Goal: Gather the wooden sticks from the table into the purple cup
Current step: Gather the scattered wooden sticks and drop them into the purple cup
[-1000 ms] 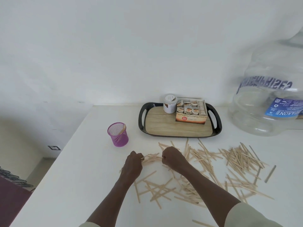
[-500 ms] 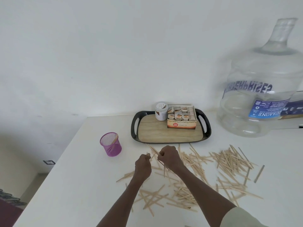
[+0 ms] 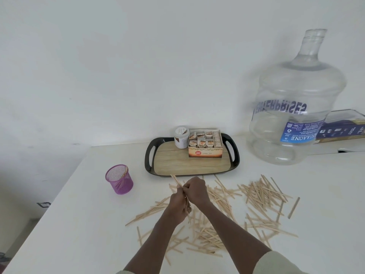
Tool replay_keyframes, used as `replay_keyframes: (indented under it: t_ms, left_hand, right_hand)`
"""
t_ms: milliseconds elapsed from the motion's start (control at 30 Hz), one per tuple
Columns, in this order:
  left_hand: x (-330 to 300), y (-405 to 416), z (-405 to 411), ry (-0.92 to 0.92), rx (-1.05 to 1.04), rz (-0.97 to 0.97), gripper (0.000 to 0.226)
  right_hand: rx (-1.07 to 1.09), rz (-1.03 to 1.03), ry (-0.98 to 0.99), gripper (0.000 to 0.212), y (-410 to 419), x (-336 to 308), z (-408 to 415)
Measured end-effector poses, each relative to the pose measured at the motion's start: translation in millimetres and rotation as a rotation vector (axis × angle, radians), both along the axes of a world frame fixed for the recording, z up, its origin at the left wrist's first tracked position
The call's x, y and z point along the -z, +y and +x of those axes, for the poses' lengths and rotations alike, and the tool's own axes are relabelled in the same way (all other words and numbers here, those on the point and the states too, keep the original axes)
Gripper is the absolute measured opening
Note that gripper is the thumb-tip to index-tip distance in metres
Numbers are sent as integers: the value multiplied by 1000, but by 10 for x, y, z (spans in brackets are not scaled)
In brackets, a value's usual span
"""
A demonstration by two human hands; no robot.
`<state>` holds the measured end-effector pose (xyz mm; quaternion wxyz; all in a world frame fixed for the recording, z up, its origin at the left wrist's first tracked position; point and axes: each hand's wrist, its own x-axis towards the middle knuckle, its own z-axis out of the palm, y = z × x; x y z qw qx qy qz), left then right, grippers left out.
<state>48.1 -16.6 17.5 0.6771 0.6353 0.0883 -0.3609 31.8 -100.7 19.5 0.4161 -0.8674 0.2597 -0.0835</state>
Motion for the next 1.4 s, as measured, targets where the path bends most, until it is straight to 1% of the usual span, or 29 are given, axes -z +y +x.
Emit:
replay_keyframes:
  t_ms: [100,200,267,333,367,433,467,567,700,767,800,833,900,967,1000,1067,1133,1267,1400]
  left_hand:
    - [-4,-46,11,109,-29,-85,60]
    - [16,-96,18,210,-67,-241,60]
    - [-2,-121,5,218,-89,-268,56]
    - [-12,-132,-14,209,-97,-243,53]
    - [-19,-130,-19,195,-101,-223,51]
    - [-3,-139,-13,167,-119,-179,46]
    - [11,-143,-4,160,-124,-165,44]
    - [17,-164,3,136,-138,-131,44]
    - [-48,-226,-10,82,-217,-55,37]
    - [-68,-242,-16,79,-259,-61,35]
    - [-75,-240,-15,77,-272,-72,35]
    - [-80,-234,-11,76,-276,-85,35]
    - [-83,-227,3,84,-268,-116,34]
    - [-97,-219,21,112,-252,-156,34]
    - [-96,-205,33,129,-239,-170,34]
    - [-105,-169,46,156,-198,-191,36]
    - [-122,-146,43,145,-177,-191,36]
    - [-170,-137,41,76,-251,-173,36]
    - [-168,-136,70,28,-302,-166,29]
  right_hand:
    - [-7,23,-36,29,17,-13,-41]
    - [17,79,-76,33,68,6,-114]
    - [46,113,-128,39,105,8,-170]
    - [59,92,-186,41,118,29,-219]
    - [57,63,-205,39,121,40,-240]
    - [52,40,-222,27,120,90,-274]
    - [42,67,-236,25,118,101,-292]
    - [36,81,-230,28,73,76,-365]
    - [177,78,-297,22,-50,64,-476]
    - [243,132,-259,21,-136,96,-516]
    - [228,168,-211,22,-175,112,-542]
    - [176,203,-156,25,-216,120,-565]
    - [-3,244,-63,34,-285,145,-619]
    - [-167,188,3,44,-326,153,-666]
    - [-197,140,13,44,-342,158,-678]
    - [-172,69,-26,33,-378,136,-691]
    - [-131,17,-72,24,-444,137,-691]
    - [-88,-71,-73,24,-626,132,-749]
    - [33,-48,-102,21,-729,80,-763]
